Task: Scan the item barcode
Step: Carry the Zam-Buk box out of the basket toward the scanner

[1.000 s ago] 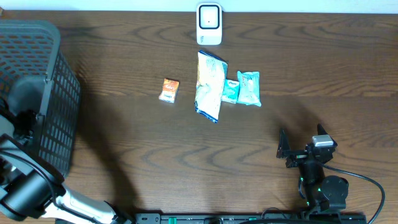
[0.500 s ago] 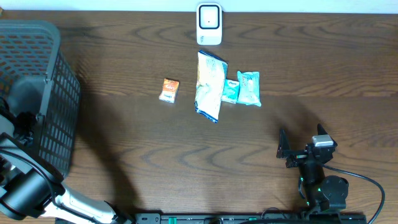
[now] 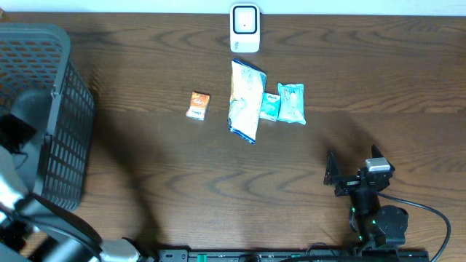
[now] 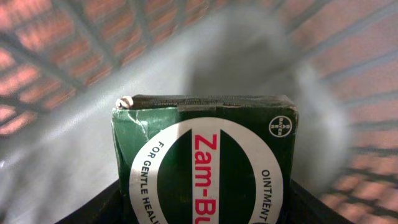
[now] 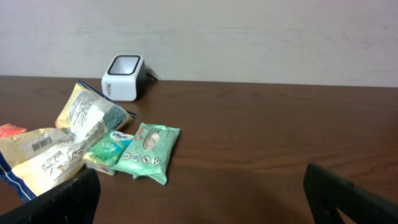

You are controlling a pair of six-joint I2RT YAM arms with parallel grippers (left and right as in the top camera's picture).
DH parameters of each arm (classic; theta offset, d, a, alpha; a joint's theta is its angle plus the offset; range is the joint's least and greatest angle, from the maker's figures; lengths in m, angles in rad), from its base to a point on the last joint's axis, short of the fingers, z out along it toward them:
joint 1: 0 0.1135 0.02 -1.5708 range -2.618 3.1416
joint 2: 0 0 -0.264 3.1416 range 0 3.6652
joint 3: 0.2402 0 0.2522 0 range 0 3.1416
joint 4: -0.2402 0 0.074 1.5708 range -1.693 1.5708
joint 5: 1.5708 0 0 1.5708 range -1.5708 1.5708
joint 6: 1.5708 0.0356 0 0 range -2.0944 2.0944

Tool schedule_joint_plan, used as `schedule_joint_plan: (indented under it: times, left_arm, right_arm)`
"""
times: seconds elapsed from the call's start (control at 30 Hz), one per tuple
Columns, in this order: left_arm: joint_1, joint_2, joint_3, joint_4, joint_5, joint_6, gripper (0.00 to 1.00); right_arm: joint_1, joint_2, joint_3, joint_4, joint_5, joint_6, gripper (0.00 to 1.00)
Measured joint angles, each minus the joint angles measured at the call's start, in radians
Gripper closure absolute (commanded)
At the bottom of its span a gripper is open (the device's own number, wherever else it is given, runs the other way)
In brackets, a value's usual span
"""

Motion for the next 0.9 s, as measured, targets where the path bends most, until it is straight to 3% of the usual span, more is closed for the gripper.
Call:
schedule_joint_plan:
  times: [0.5, 0.7, 0.9]
  left_arm:
    - [-0.035, -0.362, -0.002, 0.297, 0.412, -0.406, 0.42]
    - [-0.232, -0.397, -0.002, 0.3, 0.489, -0.488, 0.42]
    - [-0.534, -0.372, -0.002, 0.299, 0.507, -0.38, 0.42]
  right_arm:
    - [0.0, 0.0, 0.0, 0.0, 0.0, 0.0, 0.01]
    - [0.0, 0.0, 0.0, 0.0, 0.0, 0.0, 0.01]
    - [0.0, 0.0, 0.0, 0.0, 0.0, 0.0, 0.01]
